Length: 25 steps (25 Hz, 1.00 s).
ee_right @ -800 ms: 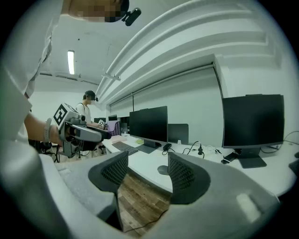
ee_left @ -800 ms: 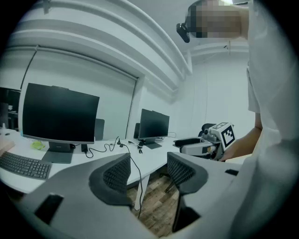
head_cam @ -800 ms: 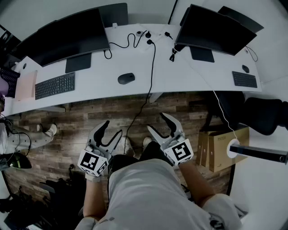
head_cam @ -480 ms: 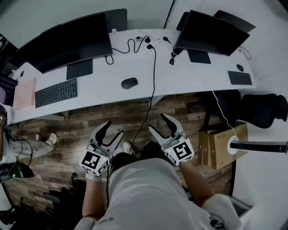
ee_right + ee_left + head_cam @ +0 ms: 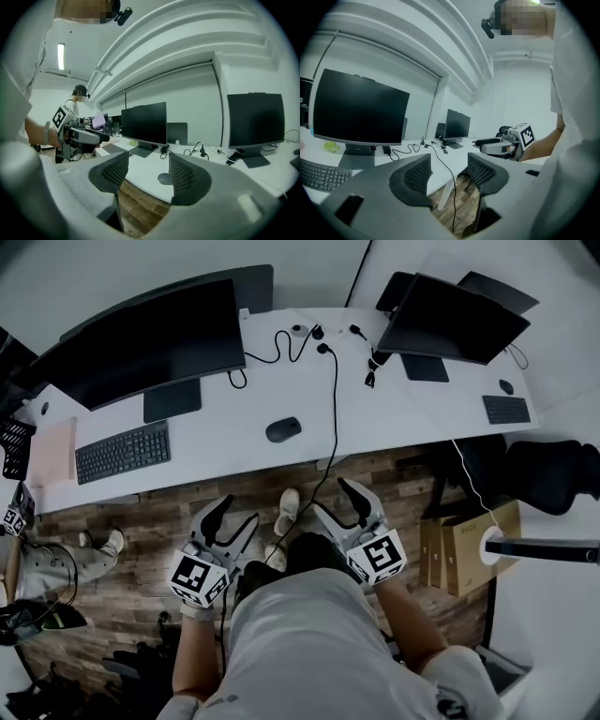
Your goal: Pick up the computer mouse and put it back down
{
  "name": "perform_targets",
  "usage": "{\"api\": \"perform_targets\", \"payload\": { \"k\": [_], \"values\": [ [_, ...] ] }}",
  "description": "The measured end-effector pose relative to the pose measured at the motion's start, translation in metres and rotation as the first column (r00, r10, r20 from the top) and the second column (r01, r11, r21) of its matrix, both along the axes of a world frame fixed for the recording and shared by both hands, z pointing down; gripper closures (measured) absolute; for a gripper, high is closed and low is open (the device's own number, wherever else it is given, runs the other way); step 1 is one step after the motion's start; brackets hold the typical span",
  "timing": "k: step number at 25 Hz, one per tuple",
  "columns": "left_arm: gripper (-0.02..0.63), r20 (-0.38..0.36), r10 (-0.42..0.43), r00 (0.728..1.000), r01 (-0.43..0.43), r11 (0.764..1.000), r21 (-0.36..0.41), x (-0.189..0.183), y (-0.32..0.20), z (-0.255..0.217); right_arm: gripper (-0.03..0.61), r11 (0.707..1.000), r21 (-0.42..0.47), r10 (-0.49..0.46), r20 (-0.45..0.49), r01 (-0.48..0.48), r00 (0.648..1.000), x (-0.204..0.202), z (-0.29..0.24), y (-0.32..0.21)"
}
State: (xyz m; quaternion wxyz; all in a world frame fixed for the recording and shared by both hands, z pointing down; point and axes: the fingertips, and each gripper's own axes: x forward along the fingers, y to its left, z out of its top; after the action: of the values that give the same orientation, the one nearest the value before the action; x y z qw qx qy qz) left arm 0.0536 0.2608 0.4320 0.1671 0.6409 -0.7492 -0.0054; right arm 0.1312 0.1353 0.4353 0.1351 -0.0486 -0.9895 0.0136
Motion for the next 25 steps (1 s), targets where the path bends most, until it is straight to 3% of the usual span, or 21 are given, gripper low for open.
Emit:
{"api": "perform_targets", "payload": {
  "k": [13, 25],
  "values": [
    [0.385, -0.014, 0.044, 0.999, -0.045, 0.996, -0.079, -0.123, -0.106, 0.018, 0.319, 0.998, -0.055, 0.000, -0.025, -0.001, 1.000, -0.134, 0.018, -0.099],
    [0.382, -0.057, 0.151, 0.987, -0.160, 0.965, -0.209, -0.174, -0.183, 0.051, 0.319, 0.978, -0.147, 0.133, -0.091, -0.146, 0.987, -0.164, 0.044, -0.166]
  ]
}}
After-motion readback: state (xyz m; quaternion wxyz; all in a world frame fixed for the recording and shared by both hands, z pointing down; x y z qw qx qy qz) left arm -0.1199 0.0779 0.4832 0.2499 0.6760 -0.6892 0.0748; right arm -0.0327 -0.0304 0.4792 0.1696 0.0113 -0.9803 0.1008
